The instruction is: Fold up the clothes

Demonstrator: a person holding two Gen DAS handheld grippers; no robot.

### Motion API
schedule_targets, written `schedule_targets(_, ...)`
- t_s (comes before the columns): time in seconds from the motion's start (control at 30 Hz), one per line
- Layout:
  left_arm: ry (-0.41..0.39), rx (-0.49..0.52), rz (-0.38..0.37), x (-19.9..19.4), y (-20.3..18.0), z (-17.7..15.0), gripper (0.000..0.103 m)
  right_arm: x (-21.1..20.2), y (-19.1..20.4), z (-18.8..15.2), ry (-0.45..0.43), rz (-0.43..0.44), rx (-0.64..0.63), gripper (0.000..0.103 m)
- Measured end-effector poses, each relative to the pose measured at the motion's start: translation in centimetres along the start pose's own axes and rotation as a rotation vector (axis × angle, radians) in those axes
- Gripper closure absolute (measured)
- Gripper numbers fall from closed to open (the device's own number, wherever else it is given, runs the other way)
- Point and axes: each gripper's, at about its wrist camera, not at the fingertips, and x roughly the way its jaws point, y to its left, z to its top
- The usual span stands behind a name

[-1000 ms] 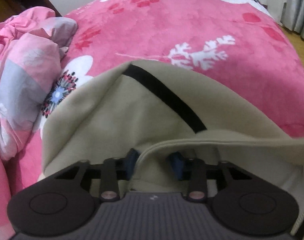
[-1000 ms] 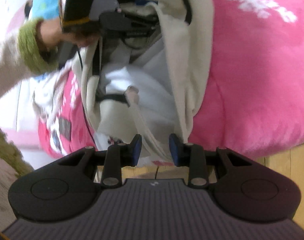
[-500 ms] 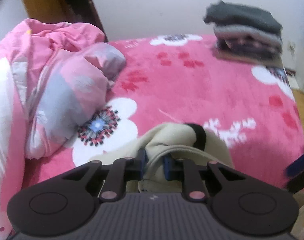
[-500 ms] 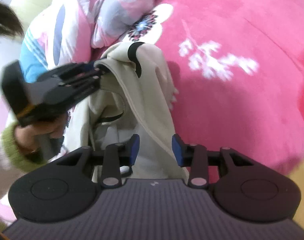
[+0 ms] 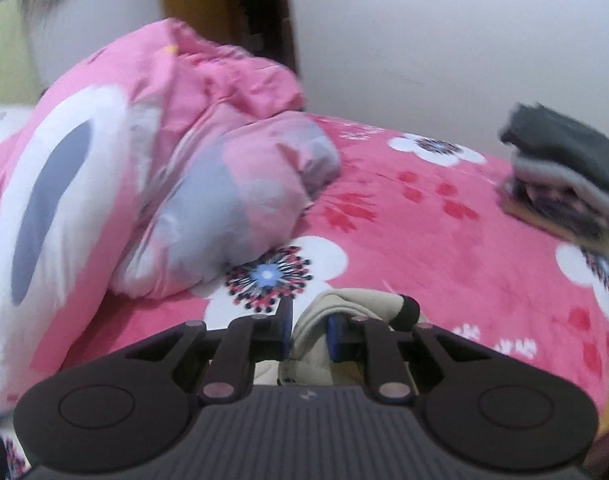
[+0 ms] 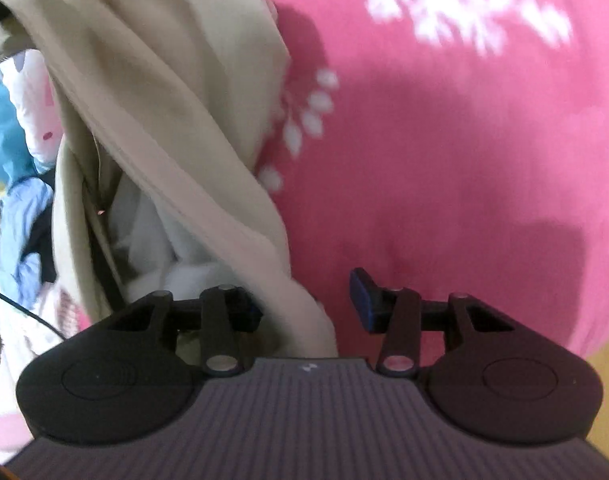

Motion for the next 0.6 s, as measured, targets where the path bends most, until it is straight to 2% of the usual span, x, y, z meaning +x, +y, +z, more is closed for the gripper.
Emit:
schedule_targets(0.07, -0.005, -0.023, 0.019, -0.9, 0.9, 0.3, 0.086, -0.7, 1.4, -0.5, -0.030, -0.075, -0.067, 0.069)
schedule_targets(0.1, -0.009, -0.032, 0.029, -1.5, 1.3, 0.5, 0.086, -1.4, 2.4, -0.6, -0.061, -0.128, -0.121, 0.079)
schedule_targets(0.13, -0.021, -0.043, 0.045, -2.2, 1.8, 0.7, 0.086, -2.3, 3.6, -0.6, -0.102, -0.189, -0.177, 0.085)
schedule_targets(0.2, -0.056, -0.078, 0.079, -4.0, 3.0, 1.3, 0.086, -4.1, 5.9, -0.6, -0.188, -0.307, -0.286, 0.091)
schedule_targets(0.27, -0.089, -0.130, 0.122, -5.9, 4.6, 2.1, 0.087, -6.2, 8.1, -0.3, -0.284, -0.393, -0.371, 0.091)
schedule_targets(0.37, -0.127, -0.206, 0.185, -8.9, 6.8, 3.4, 0.088, -10.1, 11.0, 1.0, -0.424, -0.460, -0.471, 0.092)
schedule_targets(0.6, -0.243, -0.333, 0.300, -16.9, 10.2, 5.7, 0.089, -19.7, 18.0, 2.7, -0.694, -0.508, -0.658, 0.093)
